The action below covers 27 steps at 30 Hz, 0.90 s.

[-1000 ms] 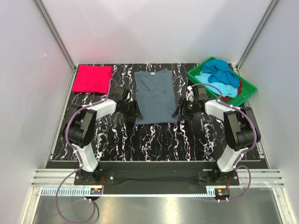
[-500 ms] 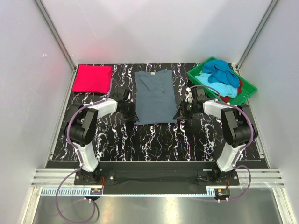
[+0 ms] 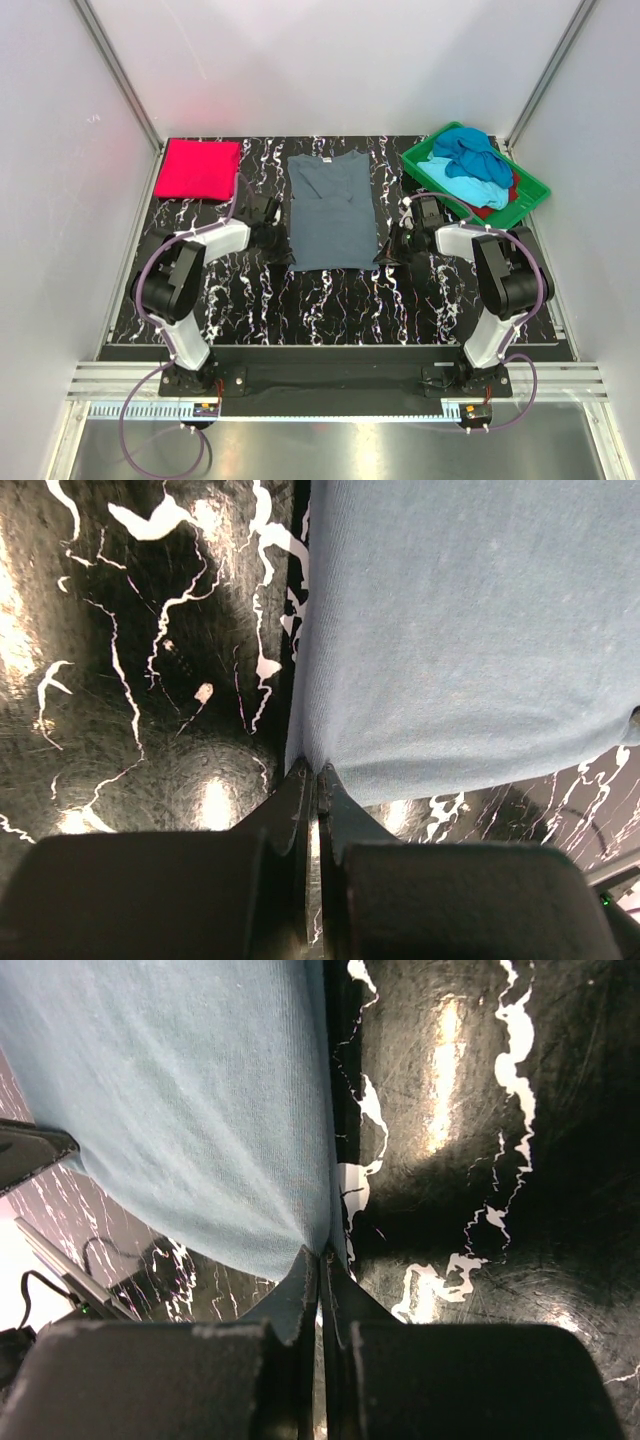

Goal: Fold and stack the t-shirts
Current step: Fold the tshirt

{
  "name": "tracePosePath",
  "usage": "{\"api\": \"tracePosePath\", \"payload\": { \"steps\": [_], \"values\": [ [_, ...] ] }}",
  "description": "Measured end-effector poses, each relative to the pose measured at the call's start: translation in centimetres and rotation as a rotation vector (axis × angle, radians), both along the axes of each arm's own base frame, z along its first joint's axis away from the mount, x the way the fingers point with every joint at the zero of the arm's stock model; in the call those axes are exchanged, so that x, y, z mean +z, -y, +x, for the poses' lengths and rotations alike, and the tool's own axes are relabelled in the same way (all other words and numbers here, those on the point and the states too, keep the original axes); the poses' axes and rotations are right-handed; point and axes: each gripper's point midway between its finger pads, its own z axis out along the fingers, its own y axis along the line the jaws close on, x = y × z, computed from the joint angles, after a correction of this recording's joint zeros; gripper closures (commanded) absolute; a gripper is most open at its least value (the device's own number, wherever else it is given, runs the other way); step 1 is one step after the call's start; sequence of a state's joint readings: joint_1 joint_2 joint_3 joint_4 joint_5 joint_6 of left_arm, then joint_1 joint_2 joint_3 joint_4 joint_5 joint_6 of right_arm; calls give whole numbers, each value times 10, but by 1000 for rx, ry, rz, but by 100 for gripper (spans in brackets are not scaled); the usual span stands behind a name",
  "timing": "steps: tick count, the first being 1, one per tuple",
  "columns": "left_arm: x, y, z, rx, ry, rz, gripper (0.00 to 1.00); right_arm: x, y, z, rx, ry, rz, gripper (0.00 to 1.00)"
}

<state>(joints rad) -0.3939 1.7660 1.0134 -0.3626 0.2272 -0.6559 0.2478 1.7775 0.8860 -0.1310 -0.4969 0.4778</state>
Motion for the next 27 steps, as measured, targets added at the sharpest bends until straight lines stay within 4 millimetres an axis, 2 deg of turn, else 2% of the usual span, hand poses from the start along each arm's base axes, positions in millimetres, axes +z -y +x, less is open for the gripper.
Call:
{"api": "tracePosePath", "payload": {
  "steps": [13,14,15,16,17,18,19,20,22,24,27],
  "values": [
    [0,0,-8,37,23,-16,100,4,0,-8,-60,3,7,100],
    [0,-1,-10,39,21,-16,99,5,0,-10,-66,1,6,99],
    [-1,-1,-12,41,21,-16,91,7,0,-11,-72,1,5,98],
    [-1,-2,-14,40,20,-16,88,9,1,-12,-79,-1,3,96],
    [-1,-2,-17,42,17,-16,85,10,1,-13,-83,-2,2,92],
    [-1,-3,-20,43,16,-16,74,10,1,-14,-88,-7,2,89],
    [-2,-4,-23,41,15,-15,67,9,2,-16,-94,-13,1,85],
    [0,-4,-25,40,16,-17,63,8,2,-19,-99,-20,-1,72],
    [4,-5,-31,35,26,-9,53,6,4,-26,-111,-38,-6,59],
    [5,-11,-39,35,16,15,48,7,6,-33,-128,-52,-2,50],
    [10,-18,-47,45,12,42,43,14,9,-39,-174,-51,3,44]
  ]
}}
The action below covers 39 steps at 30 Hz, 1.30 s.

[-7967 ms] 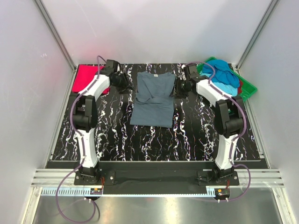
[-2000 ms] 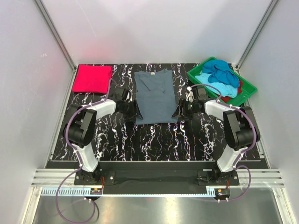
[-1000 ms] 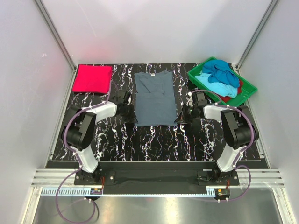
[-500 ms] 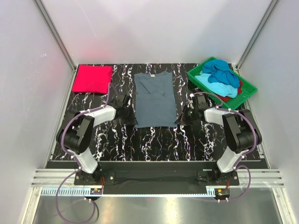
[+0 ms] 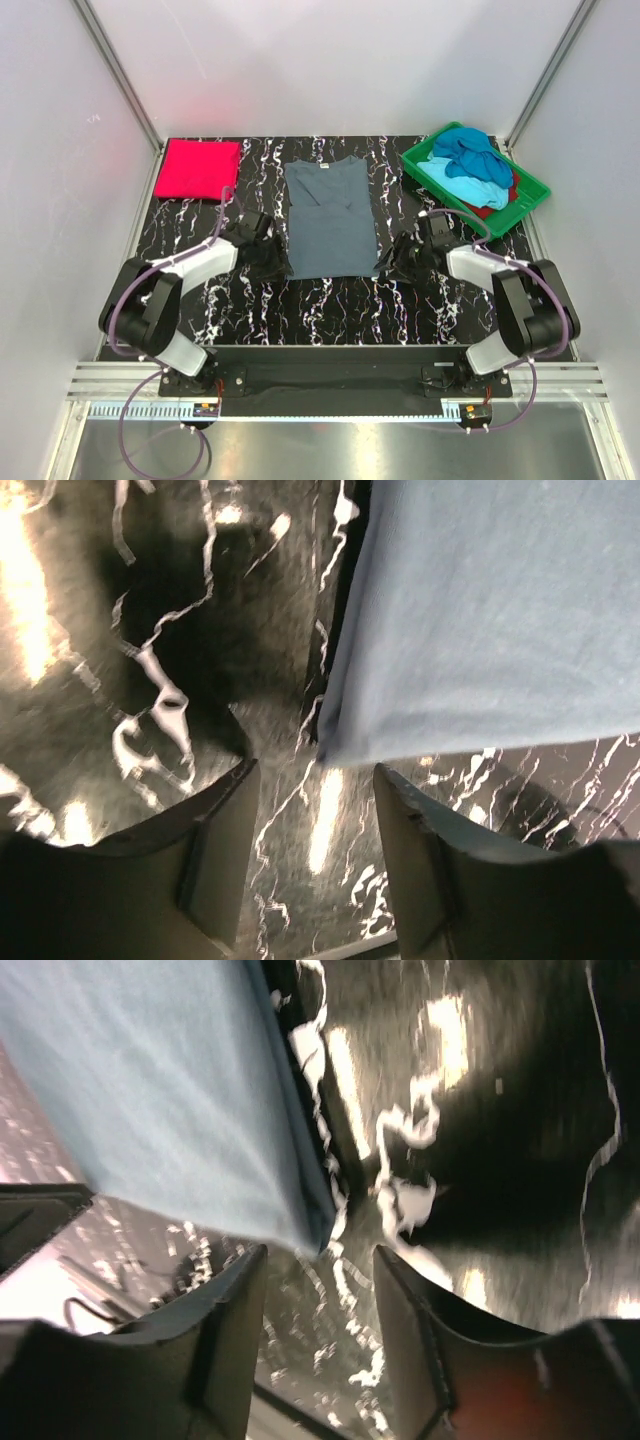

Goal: Fold and stack the t-shirts
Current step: Fold the tshirt

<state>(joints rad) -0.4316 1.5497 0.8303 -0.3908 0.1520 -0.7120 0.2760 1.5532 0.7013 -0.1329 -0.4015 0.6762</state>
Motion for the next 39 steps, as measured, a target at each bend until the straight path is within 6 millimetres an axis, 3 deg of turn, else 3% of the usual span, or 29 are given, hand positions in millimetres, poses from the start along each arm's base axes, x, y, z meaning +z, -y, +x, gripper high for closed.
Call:
{"api": "tracePosePath", "payload": {
  "steps": [5,10,20,29,30,35,38,39],
  "values": [
    [7,-2,-1,23,11,-3,41,14,-1,-4,-87,10,56,36],
    [-6,-3,-8,53,-31,-8,50,8,-5,-9,-162,-12,114,36],
    [-8,9,2,74,-23,-64,60,1,-31,-2,-197,-14,197,42],
    [-11,9,4,77,-20,-59,73,0,-24,1,-261,21,180,49],
    [-11,9,5,78,-20,-60,73,-1,-23,1,-270,22,173,51],
    [-12,10,6,79,-20,-63,81,-8,-18,0,-291,19,146,81],
    [-14,11,7,81,-21,-67,92,-13,-15,-2,-300,11,133,97],
    [-14,12,8,81,-20,-71,100,-13,-15,-2,-298,13,131,100]
  ]
}}
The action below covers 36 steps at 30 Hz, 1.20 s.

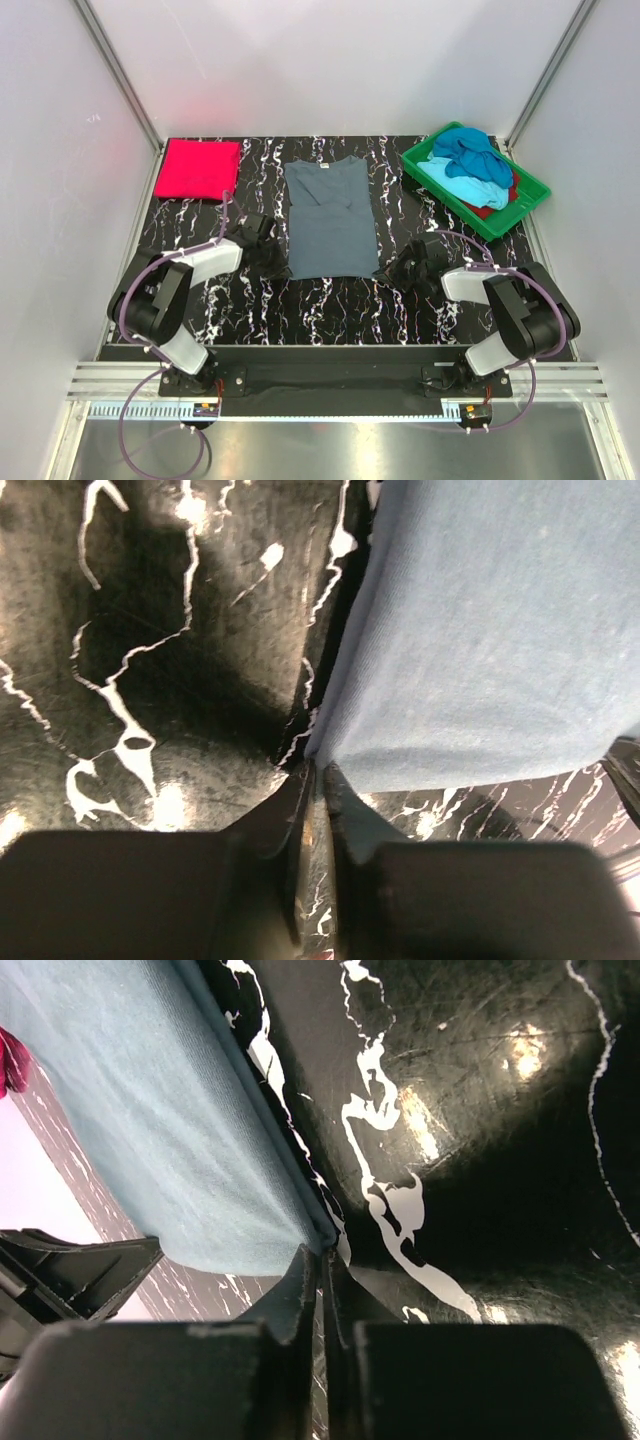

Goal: Fold and stack the t-shirts
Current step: Fold the tshirt

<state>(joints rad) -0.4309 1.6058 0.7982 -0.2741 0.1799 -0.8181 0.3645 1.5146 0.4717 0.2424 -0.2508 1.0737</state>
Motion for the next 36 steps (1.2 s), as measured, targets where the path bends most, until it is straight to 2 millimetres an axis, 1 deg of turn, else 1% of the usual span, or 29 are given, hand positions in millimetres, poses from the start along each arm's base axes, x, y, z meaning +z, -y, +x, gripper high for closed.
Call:
{"api": "tracePosePath", "payload": {
  "steps": [5,8,10,12,15,18,22,26,28,30,32,34,36],
  "values": [
    [2,2,2,-8,5,-6,100,0,0,1,25,19,-19,100],
    [3,1,0,-14,7,-2,100,3,2,0,50,37,-49,100],
    [5,-1,-4,-22,1,10,100,10,3,-3,69,58,-73,100],
    [11,-2,-9,-32,3,16,100,23,2,-9,100,96,-94,100],
    [24,1,-18,-56,17,15,100,44,2,-18,130,148,-106,100],
    [40,6,-28,-86,48,10,100,65,5,-26,140,195,-108,100],
    [65,15,-46,-130,95,-9,100,88,14,-43,144,238,-119,100],
    [90,18,-66,-154,129,-27,100,113,20,-61,155,273,-111,100],
    [103,21,-72,-163,147,-40,100,123,22,-68,161,285,-104,100],
    [112,24,-74,-171,158,-52,100,130,24,-73,164,291,-105,100],
    [118,26,-73,-171,164,-53,100,135,25,-74,170,293,-116,100],
    [121,26,-68,-165,162,-41,100,138,26,-72,180,297,-139,100],
    [124,26,-61,-158,156,-30,100,144,27,-61,193,297,-191,100]
  ]
}}
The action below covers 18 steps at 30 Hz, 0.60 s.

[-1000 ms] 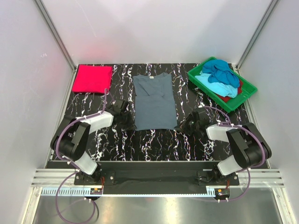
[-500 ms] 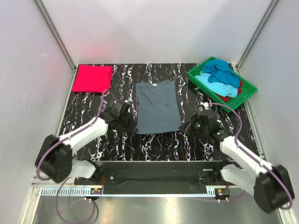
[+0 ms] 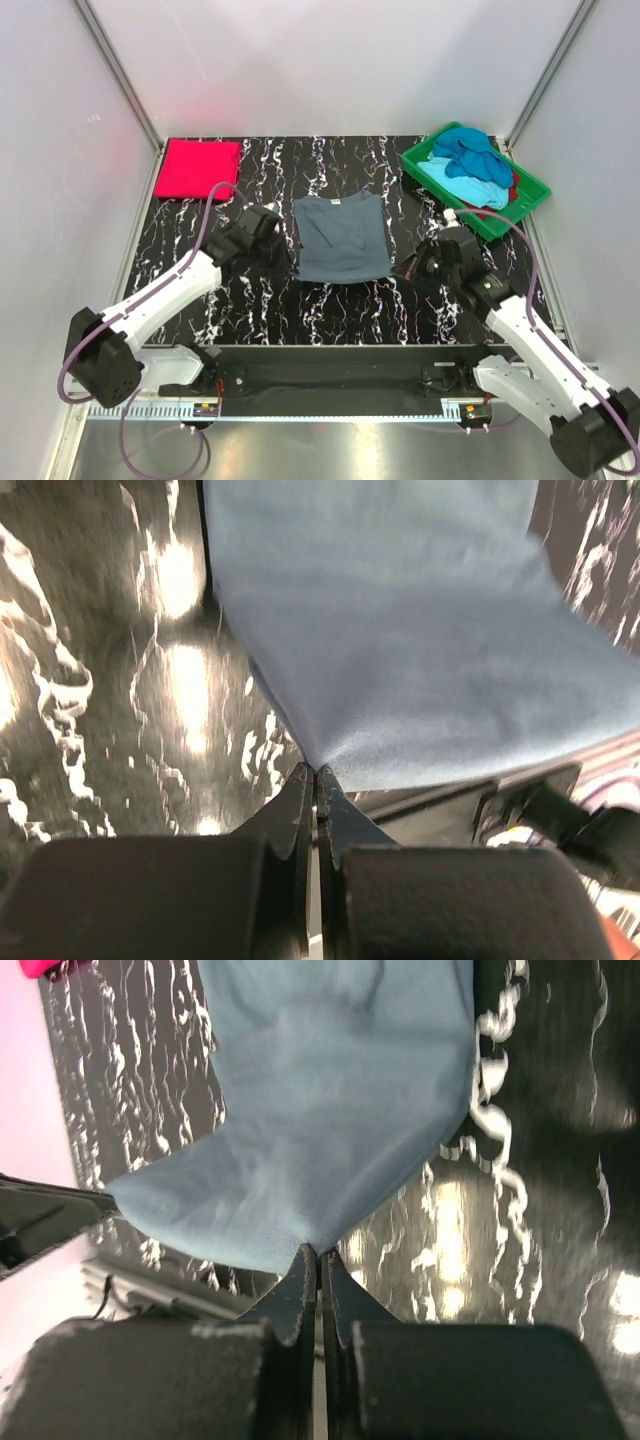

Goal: Fold and stack the t-shirts
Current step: Fold the tshirt

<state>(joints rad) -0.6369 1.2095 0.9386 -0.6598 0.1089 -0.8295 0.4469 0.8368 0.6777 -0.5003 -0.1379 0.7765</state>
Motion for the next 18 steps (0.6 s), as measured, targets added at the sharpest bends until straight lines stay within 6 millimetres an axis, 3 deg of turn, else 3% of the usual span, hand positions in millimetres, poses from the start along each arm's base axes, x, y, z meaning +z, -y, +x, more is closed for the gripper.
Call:
{"api": "tracePosePath", "payload": {
  "steps": [4,12,18],
  "values": [
    [12,-1,38,38,17,14,100,10,-4,28,17,20,-83,100],
    [57,-4,144,101,104,-5,100,38,-16,120,49,77,-179,100],
    [58,-6,222,114,111,-43,100,40,-14,186,65,91,-188,98]
  ]
}}
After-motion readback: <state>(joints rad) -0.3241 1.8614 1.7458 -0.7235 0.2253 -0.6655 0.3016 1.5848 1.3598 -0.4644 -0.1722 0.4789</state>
